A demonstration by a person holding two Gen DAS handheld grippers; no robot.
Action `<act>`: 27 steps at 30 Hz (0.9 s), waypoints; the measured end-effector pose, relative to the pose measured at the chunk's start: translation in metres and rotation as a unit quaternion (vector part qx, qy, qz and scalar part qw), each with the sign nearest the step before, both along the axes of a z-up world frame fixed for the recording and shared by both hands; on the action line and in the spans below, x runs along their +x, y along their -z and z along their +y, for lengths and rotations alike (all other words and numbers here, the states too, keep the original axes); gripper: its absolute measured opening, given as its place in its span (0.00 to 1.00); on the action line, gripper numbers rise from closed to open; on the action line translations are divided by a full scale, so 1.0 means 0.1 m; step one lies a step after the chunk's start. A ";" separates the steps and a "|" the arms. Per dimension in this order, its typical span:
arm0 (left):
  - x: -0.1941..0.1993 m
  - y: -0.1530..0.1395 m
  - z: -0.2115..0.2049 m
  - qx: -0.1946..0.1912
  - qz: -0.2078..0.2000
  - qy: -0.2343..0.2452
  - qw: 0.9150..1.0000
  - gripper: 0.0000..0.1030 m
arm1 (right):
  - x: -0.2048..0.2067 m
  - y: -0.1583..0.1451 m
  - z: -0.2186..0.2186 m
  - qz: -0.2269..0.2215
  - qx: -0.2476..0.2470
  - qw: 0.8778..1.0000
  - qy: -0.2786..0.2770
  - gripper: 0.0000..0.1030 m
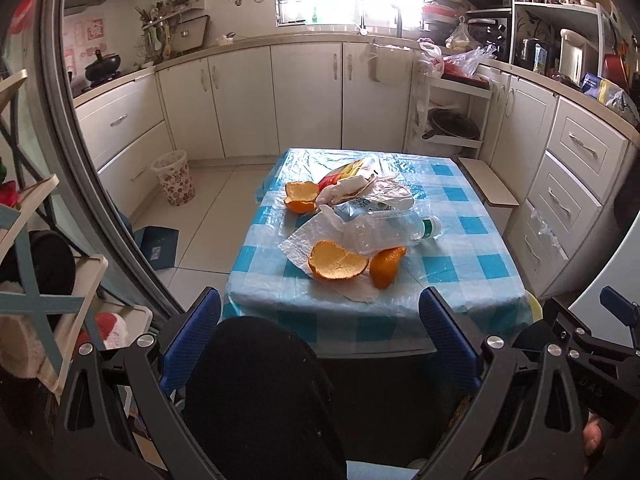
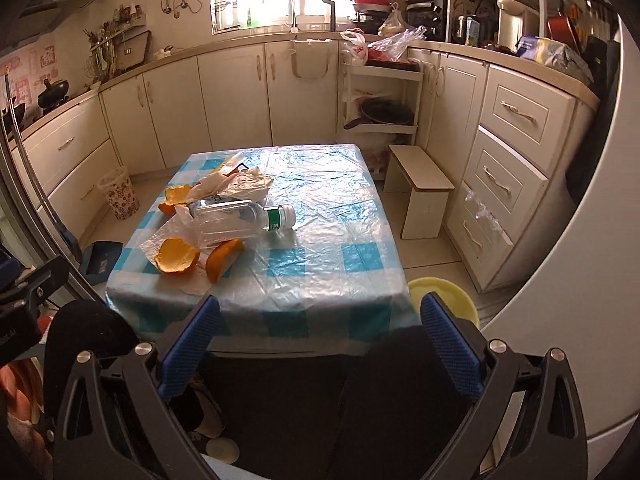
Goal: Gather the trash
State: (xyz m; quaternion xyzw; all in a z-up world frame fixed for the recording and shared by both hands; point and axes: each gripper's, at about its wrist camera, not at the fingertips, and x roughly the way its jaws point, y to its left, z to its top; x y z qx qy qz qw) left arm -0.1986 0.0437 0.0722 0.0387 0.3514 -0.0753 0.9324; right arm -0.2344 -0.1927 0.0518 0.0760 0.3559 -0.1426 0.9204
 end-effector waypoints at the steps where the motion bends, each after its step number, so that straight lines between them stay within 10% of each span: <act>1: -0.06 0.01 0.02 -0.001 0.005 0.003 1.000 0.93 | -0.06 0.00 0.05 0.000 0.002 1.000 0.000 0.94; 27: -0.47 -0.29 0.09 0.020 -0.027 -0.009 0.999 0.93 | -0.55 -0.31 0.28 -0.037 0.001 0.999 0.013 0.94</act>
